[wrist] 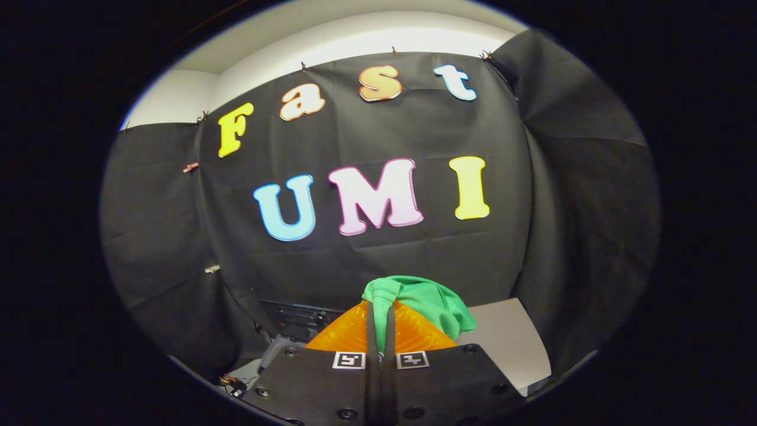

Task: Put the clothes into the washing machine and then close the washing machine lid.

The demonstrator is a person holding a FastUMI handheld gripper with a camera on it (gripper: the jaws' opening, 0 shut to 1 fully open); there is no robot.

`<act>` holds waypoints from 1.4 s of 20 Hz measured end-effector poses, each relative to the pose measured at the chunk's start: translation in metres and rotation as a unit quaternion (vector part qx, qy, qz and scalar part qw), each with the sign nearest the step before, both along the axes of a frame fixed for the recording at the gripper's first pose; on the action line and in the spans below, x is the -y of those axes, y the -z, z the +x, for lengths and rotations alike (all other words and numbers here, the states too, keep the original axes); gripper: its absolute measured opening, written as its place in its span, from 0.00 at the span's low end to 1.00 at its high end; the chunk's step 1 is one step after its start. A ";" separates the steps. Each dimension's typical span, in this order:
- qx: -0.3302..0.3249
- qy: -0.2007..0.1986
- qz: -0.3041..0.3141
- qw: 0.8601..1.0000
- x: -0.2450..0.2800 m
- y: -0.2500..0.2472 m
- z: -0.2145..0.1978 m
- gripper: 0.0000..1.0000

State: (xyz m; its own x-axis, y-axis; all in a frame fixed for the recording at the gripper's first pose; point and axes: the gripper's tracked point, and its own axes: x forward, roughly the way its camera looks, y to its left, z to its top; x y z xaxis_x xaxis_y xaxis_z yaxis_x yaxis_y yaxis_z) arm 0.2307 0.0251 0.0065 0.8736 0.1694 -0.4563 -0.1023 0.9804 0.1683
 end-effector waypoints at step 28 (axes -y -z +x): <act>-0.227 -0.279 0.052 0.932 -0.302 0.299 0.007 0.05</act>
